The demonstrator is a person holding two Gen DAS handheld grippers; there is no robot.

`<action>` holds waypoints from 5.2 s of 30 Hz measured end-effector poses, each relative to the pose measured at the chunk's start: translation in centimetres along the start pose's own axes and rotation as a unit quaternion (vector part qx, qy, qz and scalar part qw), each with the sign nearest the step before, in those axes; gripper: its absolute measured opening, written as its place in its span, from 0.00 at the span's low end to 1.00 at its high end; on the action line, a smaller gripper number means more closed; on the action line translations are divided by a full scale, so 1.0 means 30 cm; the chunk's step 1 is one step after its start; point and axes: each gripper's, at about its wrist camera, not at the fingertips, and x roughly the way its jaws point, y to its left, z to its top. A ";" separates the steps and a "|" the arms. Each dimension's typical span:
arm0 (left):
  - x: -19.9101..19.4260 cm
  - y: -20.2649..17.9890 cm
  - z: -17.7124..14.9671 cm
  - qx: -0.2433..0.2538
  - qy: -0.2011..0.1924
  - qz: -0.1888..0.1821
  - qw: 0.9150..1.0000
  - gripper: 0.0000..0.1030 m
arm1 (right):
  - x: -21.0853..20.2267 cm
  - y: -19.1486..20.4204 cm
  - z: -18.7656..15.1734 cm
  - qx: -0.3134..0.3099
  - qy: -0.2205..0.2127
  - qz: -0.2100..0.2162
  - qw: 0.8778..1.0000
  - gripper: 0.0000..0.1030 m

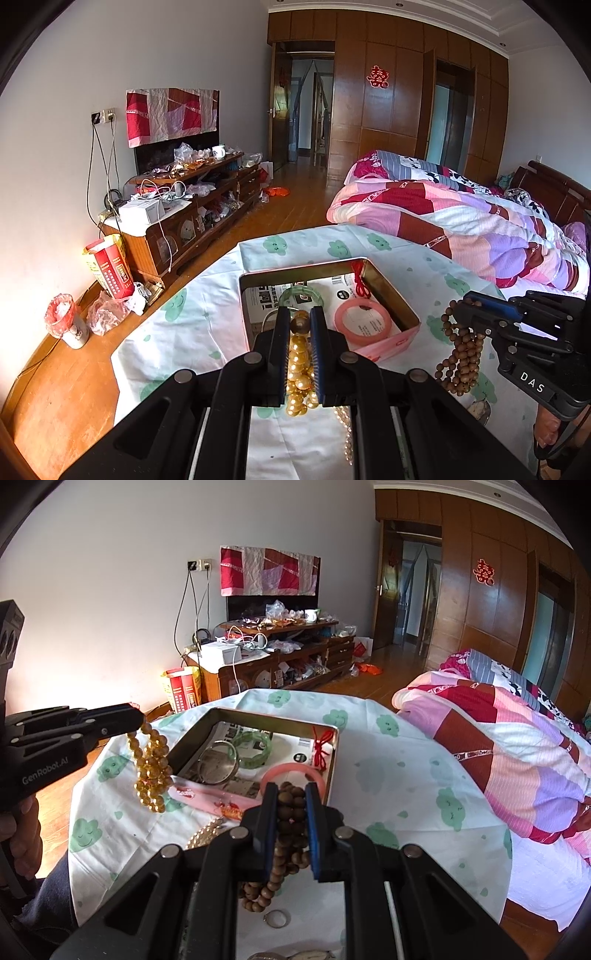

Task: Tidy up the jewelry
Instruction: 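Lift both bead bracelets and carry them over the pink tin, then open both tools to drop the bead bracelets into the tin, then withdraw both tools toward the dark bead bracelet and the silver watch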

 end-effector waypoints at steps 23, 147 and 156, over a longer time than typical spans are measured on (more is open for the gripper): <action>0.065 -0.031 0.155 0.024 -0.024 0.007 0.999 0.10 | 0.040 -0.049 0.121 0.001 -0.024 -0.010 1.000 0.16; 0.000 -0.160 -0.394 0.071 0.169 0.014 0.983 0.76 | 0.025 -0.036 -0.364 0.042 0.137 -0.003 0.990 0.62; 0.040 -0.195 -0.398 0.078 0.188 -0.032 0.979 0.27 | 0.024 -0.038 -0.359 0.041 0.133 -0.001 0.990 0.35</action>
